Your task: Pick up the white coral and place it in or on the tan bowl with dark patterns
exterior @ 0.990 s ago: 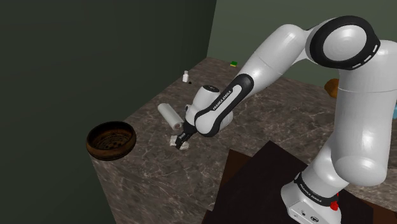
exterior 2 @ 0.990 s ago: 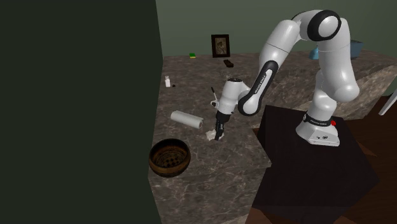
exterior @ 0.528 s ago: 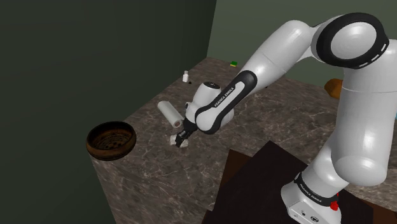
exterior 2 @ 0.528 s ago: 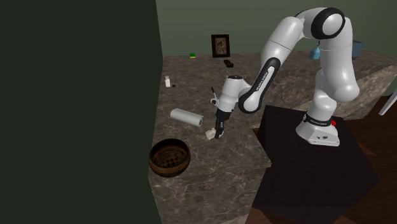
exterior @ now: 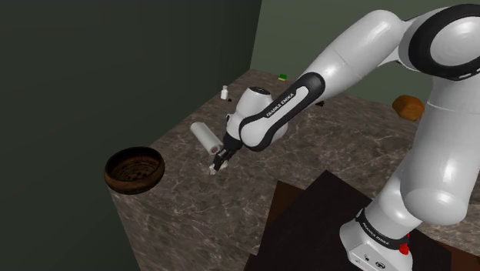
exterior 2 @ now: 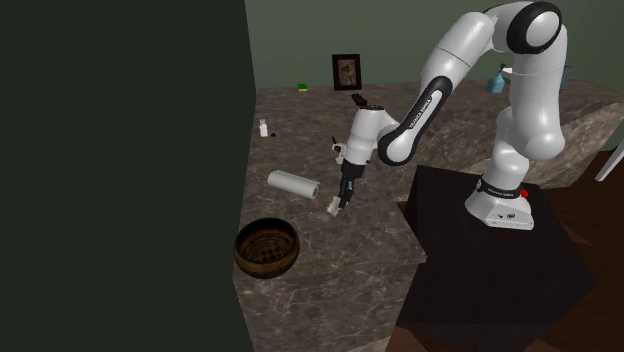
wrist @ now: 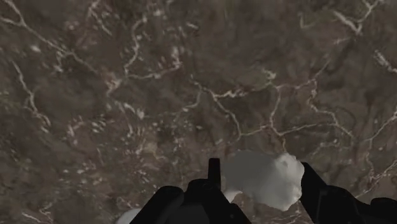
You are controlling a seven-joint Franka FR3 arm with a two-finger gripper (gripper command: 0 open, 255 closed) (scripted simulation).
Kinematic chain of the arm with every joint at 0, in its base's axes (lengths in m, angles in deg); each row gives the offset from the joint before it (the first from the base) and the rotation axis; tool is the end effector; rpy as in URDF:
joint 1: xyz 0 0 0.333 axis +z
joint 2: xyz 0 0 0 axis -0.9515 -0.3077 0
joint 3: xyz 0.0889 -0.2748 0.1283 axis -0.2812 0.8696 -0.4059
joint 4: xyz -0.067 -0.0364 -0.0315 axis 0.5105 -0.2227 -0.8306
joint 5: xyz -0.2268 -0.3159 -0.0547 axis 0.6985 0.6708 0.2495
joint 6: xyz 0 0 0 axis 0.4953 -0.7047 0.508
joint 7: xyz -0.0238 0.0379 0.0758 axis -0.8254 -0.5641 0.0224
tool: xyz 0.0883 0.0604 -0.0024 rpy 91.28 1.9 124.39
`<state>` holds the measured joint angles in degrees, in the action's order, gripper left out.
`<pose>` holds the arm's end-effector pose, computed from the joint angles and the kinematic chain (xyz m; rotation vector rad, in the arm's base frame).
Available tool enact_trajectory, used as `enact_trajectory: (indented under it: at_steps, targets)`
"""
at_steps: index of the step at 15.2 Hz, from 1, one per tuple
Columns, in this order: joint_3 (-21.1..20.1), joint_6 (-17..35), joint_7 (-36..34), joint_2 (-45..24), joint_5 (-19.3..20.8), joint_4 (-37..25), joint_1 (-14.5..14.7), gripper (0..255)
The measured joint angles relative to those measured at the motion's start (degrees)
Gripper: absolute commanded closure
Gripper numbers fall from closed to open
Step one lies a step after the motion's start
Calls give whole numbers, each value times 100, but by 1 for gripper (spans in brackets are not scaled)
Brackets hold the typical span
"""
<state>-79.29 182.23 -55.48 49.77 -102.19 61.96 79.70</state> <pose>0.4976 0.1857 0.2316 -2.9249 -0.3714 -0.2839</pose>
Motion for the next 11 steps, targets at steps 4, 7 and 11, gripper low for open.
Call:
enact_trajectory:
  at_steps: [4, 7, 11]
  targets:
    - [3, -295, -47, 273, 7, -27, -6, 255]
    - [-6, -508, -74, 503, -6, -12, -17, 255]
    - [-3, -803, -123, 747, 5, -66, -23, 255]
